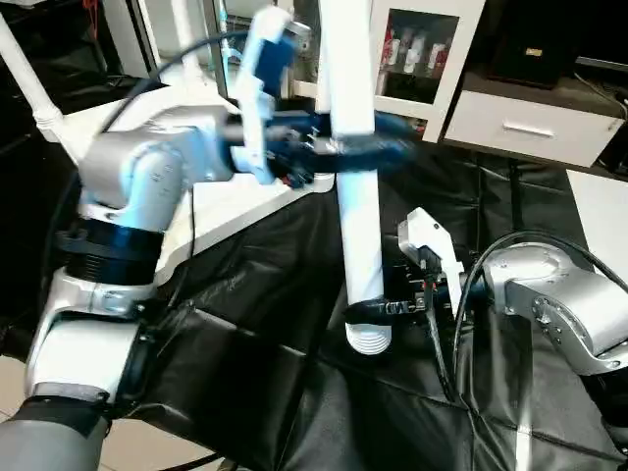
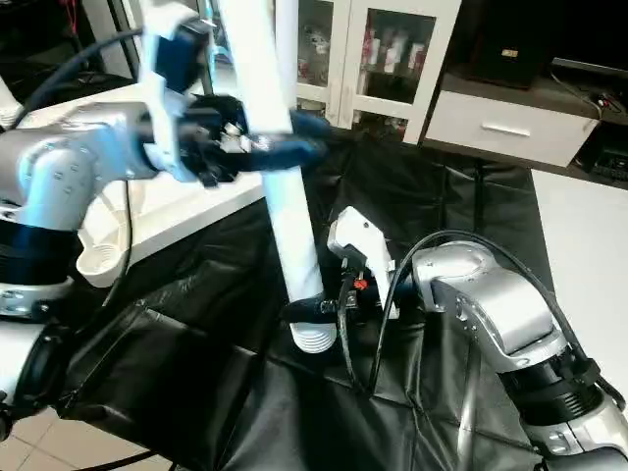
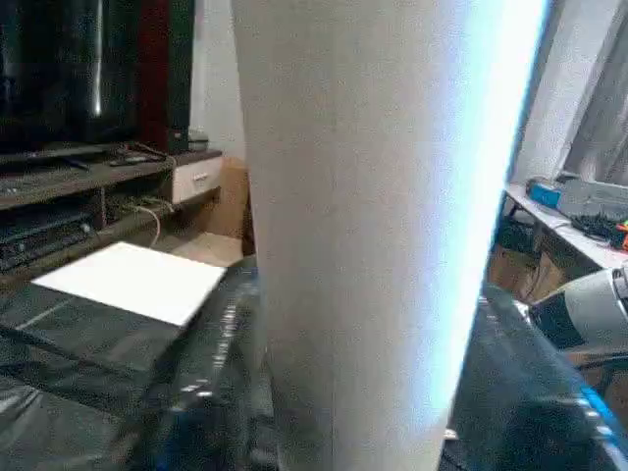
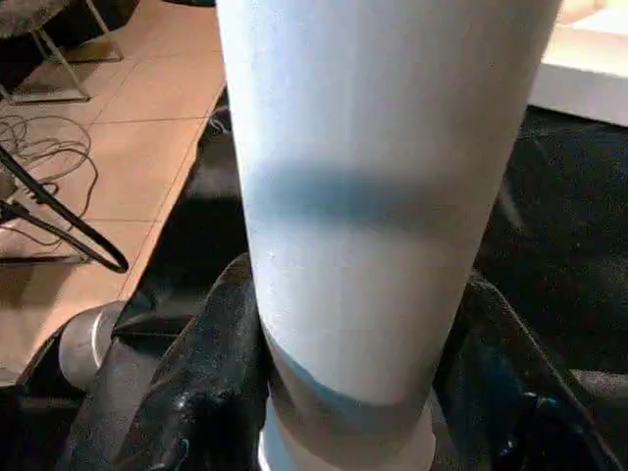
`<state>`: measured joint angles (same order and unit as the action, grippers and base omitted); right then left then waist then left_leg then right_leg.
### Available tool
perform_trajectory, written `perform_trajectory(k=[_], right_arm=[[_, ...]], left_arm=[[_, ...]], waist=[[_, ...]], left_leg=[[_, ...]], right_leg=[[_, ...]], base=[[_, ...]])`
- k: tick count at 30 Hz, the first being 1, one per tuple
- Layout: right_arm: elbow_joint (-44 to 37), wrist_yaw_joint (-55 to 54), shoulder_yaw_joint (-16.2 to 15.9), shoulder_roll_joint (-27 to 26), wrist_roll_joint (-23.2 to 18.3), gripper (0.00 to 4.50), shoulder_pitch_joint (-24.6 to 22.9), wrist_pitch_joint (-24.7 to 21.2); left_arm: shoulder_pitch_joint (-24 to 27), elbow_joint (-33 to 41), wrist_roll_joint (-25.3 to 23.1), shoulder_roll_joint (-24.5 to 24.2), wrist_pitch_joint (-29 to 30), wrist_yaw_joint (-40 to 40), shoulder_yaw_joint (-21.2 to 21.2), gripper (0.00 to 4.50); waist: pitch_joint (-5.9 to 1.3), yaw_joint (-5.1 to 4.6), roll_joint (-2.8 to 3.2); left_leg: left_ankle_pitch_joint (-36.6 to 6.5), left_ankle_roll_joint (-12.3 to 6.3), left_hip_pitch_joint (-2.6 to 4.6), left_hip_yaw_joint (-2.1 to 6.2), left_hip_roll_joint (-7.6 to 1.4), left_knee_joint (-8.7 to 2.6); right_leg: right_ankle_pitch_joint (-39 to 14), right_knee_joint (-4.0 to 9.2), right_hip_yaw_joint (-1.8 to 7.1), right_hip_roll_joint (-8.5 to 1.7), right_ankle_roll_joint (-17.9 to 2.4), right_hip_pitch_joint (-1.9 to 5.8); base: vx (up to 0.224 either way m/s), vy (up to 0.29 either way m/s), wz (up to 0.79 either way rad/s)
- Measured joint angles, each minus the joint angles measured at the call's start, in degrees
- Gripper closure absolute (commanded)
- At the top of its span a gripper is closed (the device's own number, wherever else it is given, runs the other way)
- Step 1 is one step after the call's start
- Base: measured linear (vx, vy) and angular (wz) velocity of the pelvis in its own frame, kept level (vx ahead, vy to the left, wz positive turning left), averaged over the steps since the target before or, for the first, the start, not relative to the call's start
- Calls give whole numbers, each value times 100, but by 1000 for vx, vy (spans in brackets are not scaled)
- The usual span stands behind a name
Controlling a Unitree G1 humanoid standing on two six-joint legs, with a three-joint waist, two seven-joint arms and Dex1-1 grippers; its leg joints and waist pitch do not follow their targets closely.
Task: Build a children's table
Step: Pick table leg
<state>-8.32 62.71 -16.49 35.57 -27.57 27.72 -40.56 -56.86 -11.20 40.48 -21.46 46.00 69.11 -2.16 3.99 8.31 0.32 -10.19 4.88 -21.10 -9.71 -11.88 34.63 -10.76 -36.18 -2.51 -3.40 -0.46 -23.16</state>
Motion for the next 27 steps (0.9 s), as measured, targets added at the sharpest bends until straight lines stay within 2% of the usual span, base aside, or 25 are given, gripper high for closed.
perform_trajectory(k=[4, 8, 13, 15, 17, 20, 23, 24, 25, 27], right_arm=[[1, -10, 62, 47, 2, 264, -21, 19], [81, -212, 366, 121, 65, 264, -231, 108], [461, -1123, 1306, 147, 251, 264, -653, 224], [444, -1396, 1572, 59, 243, 264, -734, 216], [392, -1958, 1939, -255, 240, 264, -797, 190], [190, -3120, 2437, -923, 358, 264, -960, 60], [-103, -3837, 2734, -1367, 348, 264, -1154, -72], [-233, -4007, 2752, -1418, 401, 264, -1246, -81], [-474, -4288, 2633, -1465, 735, 264, -1393, -16], [-686, -4531, 2316, -1454, 1175, 264, -1537, 22]], left_arm=[[-4, -118, 11, -103, -106, 61, 28, 145], [-12, -401, -81, -315, -275, 10, 265, 145], [483, -536, -227, -1024, -435, -175, 850, 145], [753, -528, -315, -1105, -507, -356, 954, 145], [1154, -517, -676, -1091, -796, -1021, 1042, 145], [1843, -361, -1626, -639, -1375, -2587, 1044, 145], [2491, -34, -2075, -121, -1544, -3487, 943, 145], [2672, 201, -2144, 75, -1612, -3705, 946, 145], [2931, 665, -2352, 363, -1694, -4136, 901, 145], [3179, 1058, -2649, 539, -1839, -4589, 668, 145]], waist=[[0, 2, 0], [0, 4, 1], [-2, -31, 4], [-6, -27, -6], [-8, -29, -9], [-25, -26, -37], [-25, -8, -51], [-26, -6, -48], [-30, -12, -32], [-36, -52, -14]], left_leg=[[0, 0, -1, 0, 0, 1], [0, 0, -1, 0, 0, 2], [-1, 1, 2, 0, 0, -1], [-1, 1, 3, -3, -1, -4], [0, 1, 2, -2, -1, -5], [0, 1, -3, -1, -1, -4], [1, 1, -19, 0, -2, 10], [1, 1, -20, 2, -2, 16], [0, 1, -22, 7, -1, 20], [0, 0, -17, 5, 0, 18]], right_leg=[[0, 0, 0, 0, 0, 0], [0, 0, 0, 0, 0, 0], [-2, 1, 1, 0, 3, -1], [-3, 3, 0, 1, 5, -1], [-3, 2, -1, 1, 5, -2], [-3, 4, -4, 0, 5, 0], [-3, 7, -5, -1, 6, -4], [-3, 6, -3, -4, 6, -2], [-3, 12, 0, -5, 6, 1], [-3, 14, 5, -6, 11, 1]], base=[[0, 0, 0], [0, 0, 0], [0, 0, 0], [0, 0, 0], [0, 0, 0], [0, 0, 0], [0, 0, 0], [0, 0, 0], [0, 0, 0], [0, 0, 0]])
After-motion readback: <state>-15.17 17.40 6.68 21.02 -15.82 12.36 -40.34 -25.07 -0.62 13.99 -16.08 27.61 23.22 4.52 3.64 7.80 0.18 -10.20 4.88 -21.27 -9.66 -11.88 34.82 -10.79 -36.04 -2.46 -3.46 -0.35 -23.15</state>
